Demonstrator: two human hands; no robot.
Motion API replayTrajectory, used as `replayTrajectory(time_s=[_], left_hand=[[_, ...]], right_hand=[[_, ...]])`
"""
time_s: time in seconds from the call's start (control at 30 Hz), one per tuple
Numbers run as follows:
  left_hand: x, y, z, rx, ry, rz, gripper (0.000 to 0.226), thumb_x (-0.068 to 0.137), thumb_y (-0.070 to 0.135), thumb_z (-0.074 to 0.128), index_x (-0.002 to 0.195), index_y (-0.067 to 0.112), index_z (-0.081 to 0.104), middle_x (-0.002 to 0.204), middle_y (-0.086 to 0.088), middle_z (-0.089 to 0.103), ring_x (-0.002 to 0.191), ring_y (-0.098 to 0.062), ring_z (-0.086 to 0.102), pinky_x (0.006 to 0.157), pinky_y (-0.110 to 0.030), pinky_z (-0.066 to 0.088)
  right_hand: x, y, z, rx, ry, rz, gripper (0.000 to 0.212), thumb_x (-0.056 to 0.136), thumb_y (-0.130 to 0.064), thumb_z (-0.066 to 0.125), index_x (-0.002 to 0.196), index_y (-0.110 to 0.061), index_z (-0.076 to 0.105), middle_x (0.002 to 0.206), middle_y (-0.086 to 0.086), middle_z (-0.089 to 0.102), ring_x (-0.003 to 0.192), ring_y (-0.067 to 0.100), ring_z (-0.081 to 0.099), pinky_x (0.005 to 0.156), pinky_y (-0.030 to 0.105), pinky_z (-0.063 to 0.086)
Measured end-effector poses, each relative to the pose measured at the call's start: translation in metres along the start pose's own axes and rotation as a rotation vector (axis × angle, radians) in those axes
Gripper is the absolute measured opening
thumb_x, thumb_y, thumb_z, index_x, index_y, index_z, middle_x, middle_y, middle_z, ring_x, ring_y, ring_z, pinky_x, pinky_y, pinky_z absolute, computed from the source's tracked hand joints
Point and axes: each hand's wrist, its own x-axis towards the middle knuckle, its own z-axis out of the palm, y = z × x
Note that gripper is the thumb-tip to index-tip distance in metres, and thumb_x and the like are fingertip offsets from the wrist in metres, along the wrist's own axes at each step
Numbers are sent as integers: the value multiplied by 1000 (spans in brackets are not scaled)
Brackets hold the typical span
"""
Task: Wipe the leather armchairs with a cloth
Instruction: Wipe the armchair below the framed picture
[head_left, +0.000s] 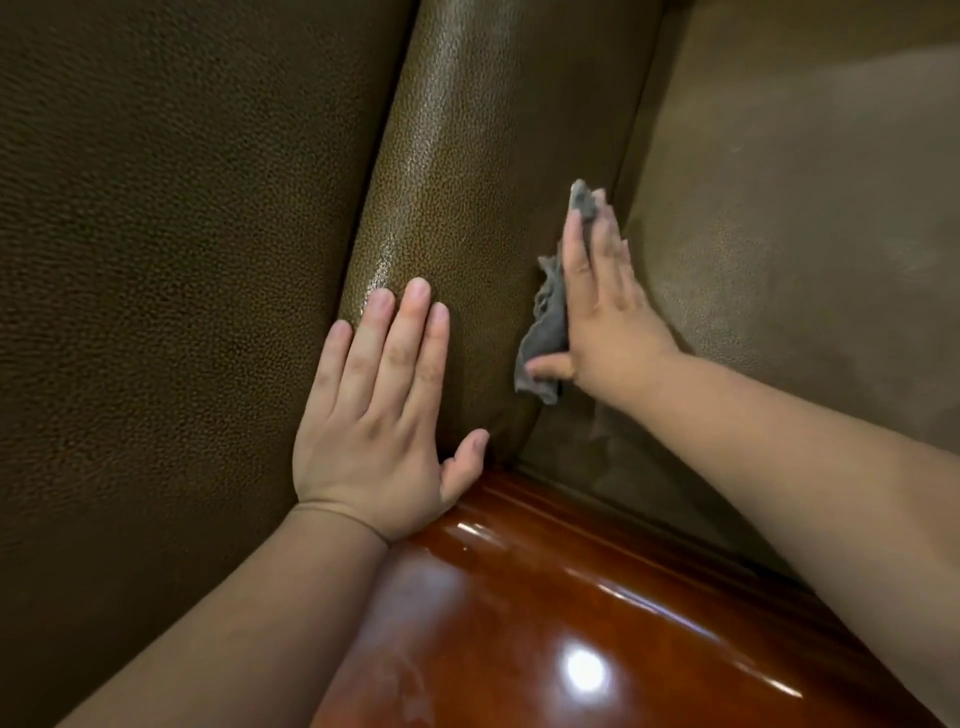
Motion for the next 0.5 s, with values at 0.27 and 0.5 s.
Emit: replayTrajectory(time_s=[0.27, 0.5], left_hand=[[2, 2, -1, -3, 5, -9, 92, 95, 62, 45, 166, 5, 27, 175, -13, 20, 163, -30, 12, 131, -50, 11], [3, 2, -2, -19, 7, -12, 91, 97, 63, 40, 165, 4, 28, 173, -15, 24, 162, -33, 17, 131, -51, 14]], right_hand=[[-30, -62, 27, 646, 90, 309, 84, 109, -33, 42, 162, -30, -22, 167, 4, -34, 157, 20, -24, 130, 45, -1], [-18, -102, 31, 550, 304, 376, 78, 99, -53, 25, 164, -28, -12, 172, 9, -21, 157, 20, -22, 127, 38, -13]])
